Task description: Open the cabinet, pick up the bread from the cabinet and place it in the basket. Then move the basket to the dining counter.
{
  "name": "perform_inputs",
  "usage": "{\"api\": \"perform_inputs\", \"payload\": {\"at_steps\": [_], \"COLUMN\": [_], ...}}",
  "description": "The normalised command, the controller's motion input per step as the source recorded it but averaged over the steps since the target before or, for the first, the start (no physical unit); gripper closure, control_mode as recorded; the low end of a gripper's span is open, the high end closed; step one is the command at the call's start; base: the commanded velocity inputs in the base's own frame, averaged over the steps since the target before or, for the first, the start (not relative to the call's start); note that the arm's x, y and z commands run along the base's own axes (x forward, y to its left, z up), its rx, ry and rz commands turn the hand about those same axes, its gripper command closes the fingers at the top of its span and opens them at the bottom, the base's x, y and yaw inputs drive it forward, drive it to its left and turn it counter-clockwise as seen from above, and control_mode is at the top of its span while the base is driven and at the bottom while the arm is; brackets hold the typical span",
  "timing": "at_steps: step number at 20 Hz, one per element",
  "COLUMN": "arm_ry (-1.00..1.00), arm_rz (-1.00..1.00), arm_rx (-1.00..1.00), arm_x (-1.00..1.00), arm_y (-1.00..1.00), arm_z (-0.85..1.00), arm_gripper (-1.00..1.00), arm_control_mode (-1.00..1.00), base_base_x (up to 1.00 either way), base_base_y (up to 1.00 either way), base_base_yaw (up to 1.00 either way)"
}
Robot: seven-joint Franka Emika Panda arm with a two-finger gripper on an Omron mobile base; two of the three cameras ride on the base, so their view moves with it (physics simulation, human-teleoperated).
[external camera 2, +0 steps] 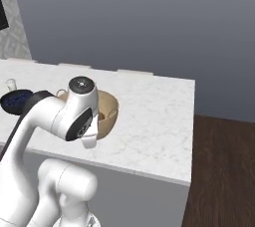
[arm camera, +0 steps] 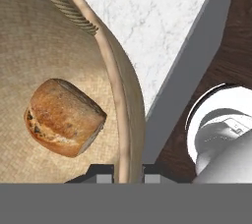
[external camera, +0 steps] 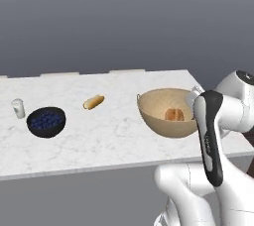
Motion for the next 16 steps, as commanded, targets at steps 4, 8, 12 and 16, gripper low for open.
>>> {"api": "perform_inputs", "payload": {"at_steps": [4, 8, 12, 16], "arm_ry": [0.00, 0.01, 0.04, 0.01], "arm_rz": [0.00, 0.00, 0.13, 0.22], "arm_rx": [0.00, 0.00, 0.01, 0.00], "arm_x": [0.94, 1.00, 0.92, 0.44], "arm_y": [0.03, 0.00, -0.14, -0.11], "arm_z": [-0.01, -0.44, -0.63, -0.59], "arm_gripper": [1.00, 1.00, 1.00, 1.00], "arm_control_mode": [-1.00, -1.00, -1.00, -1.00], "base_base_x": [0.00, 0.00, 0.00, 0.00], "base_base_y": [0.00, 0.00, 0.00, 0.00], "base_base_yaw": [0.00, 0.00, 0.00, 0.00]}}
